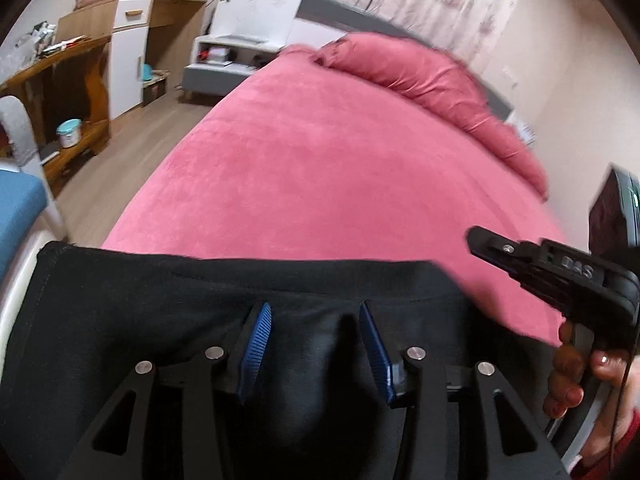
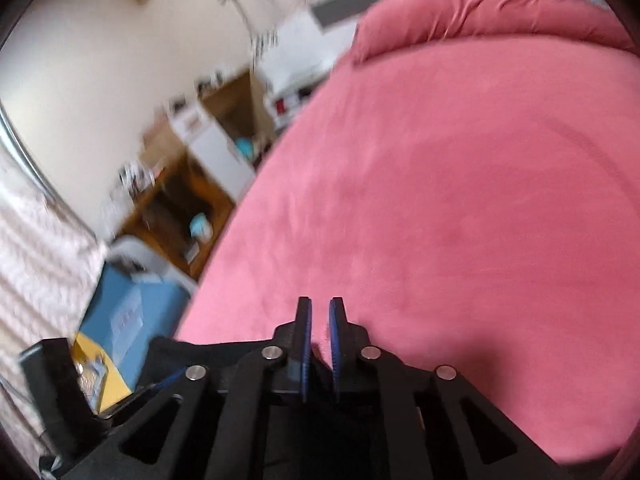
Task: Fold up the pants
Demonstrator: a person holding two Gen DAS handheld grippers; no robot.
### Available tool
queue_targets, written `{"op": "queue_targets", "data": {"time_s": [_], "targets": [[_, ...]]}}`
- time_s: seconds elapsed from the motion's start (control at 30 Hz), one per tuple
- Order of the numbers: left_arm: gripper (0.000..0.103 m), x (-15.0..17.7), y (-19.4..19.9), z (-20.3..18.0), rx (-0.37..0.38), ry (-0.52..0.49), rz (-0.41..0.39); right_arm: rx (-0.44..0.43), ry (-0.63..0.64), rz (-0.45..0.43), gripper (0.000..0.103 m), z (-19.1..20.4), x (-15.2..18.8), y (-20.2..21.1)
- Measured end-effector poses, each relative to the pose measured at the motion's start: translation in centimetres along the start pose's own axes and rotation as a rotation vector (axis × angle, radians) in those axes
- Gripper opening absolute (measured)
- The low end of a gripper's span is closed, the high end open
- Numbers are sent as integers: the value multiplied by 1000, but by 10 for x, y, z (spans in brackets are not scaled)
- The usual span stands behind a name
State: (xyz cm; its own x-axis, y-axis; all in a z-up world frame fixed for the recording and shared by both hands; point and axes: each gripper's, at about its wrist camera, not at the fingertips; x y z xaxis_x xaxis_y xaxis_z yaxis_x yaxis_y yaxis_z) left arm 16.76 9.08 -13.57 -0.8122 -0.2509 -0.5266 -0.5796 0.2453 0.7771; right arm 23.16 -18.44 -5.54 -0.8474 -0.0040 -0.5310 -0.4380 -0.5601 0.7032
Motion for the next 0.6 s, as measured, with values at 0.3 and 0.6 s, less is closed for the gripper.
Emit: {"op": "queue_targets", "data": {"time_s": [0.3, 0.6], "targets": [[45, 6, -8, -72, 120, -247, 29, 278, 174, 18, 10, -4, 78, 67], [46, -19, -63, -73, -12, -201, 62, 355, 95, 21, 9, -52, 79, 43]]}}
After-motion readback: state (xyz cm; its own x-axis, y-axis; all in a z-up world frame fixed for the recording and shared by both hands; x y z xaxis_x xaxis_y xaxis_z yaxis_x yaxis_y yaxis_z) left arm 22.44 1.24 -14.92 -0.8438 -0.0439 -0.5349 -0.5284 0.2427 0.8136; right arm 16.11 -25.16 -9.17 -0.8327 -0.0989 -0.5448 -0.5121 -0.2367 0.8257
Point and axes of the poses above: each gripper's, at about its wrist camera, not at the fingertips, and y roughly against the way its jaws point, z to its left, x to its underside, and after that the axes turned 9 degrees about z, right-handed
